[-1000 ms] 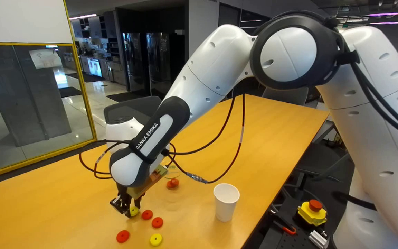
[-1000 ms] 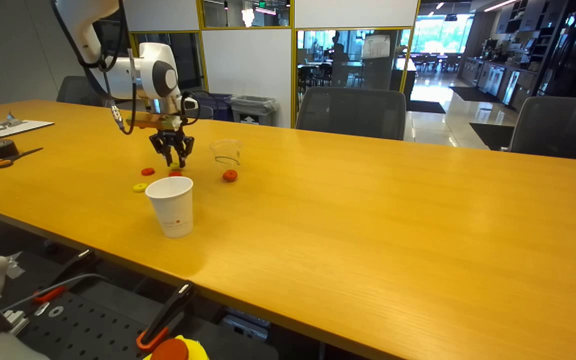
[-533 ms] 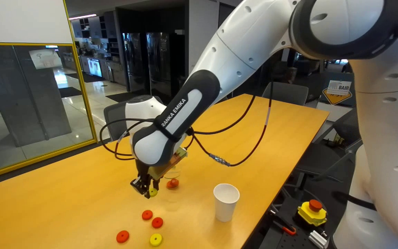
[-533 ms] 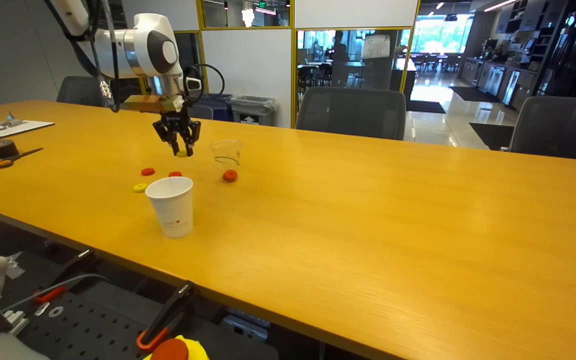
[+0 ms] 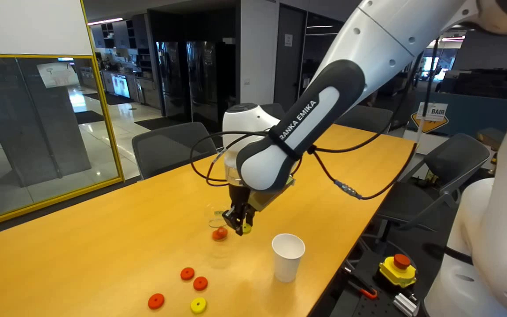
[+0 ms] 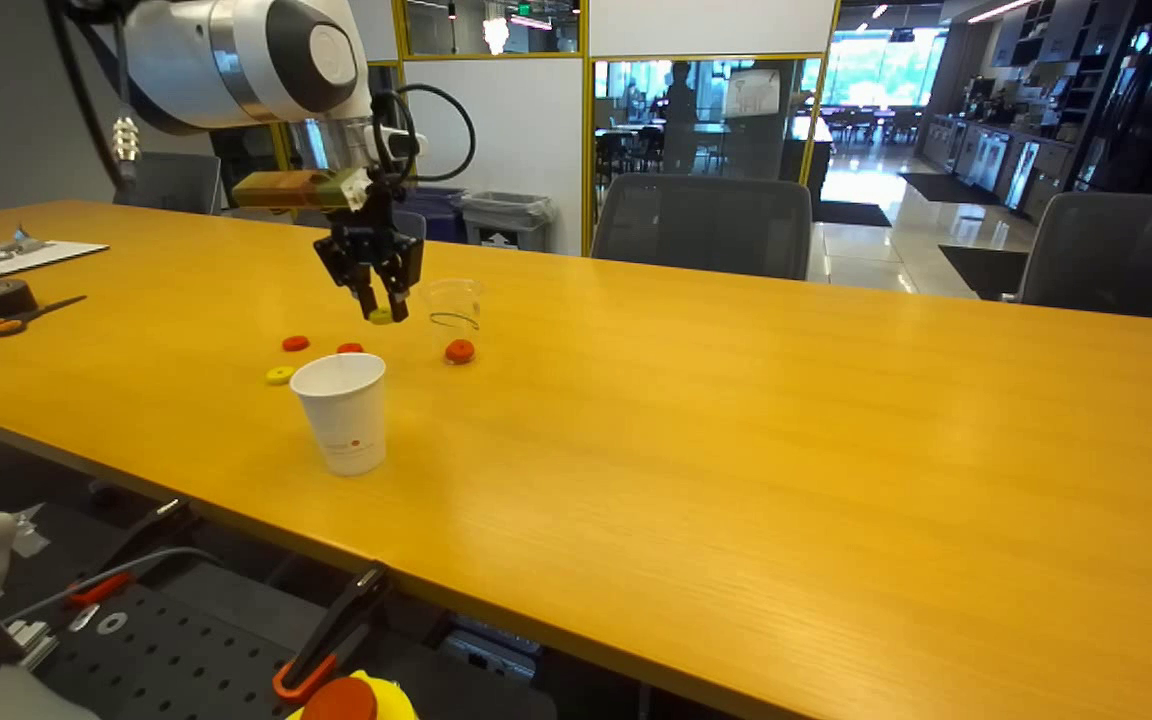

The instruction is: Pick up the orange and yellow objects and put them in the cups

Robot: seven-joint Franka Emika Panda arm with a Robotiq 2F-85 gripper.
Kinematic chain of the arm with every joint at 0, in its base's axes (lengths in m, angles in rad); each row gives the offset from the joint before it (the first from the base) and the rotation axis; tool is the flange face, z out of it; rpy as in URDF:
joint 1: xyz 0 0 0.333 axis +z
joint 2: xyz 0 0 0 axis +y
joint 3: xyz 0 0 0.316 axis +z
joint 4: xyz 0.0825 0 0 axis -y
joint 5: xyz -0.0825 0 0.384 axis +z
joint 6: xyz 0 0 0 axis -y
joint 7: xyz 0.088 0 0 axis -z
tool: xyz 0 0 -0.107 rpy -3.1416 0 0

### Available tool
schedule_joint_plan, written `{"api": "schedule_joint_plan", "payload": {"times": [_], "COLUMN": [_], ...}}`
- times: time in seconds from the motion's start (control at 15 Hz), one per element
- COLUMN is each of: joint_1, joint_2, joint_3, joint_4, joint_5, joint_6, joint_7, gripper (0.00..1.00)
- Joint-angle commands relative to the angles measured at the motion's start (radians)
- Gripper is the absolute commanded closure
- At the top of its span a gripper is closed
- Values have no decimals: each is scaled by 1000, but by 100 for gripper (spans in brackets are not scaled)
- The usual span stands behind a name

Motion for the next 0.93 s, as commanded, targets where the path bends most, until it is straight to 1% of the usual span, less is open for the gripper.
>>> {"api": "schedule_joint_plan", "payload": {"times": [0.0,0.27,0.53,0.73,0.8,0.87], "joint_1": [-66,-117,-146,-154,-153,-150], "joint_2": [-164,-252,-299,-311,-281,-284], "joint_3": [9,24,29,34,36,36], "joint_4": [-138,-205,-259,-292,-255,-262], "joint_5": [-15,-19,6,16,23,31], "joint_6": [23,13,10,8,-9,-9], "joint_7": [10,19,3,-3,-6,-12], "gripper": [78,78,78,78,78,78]}}
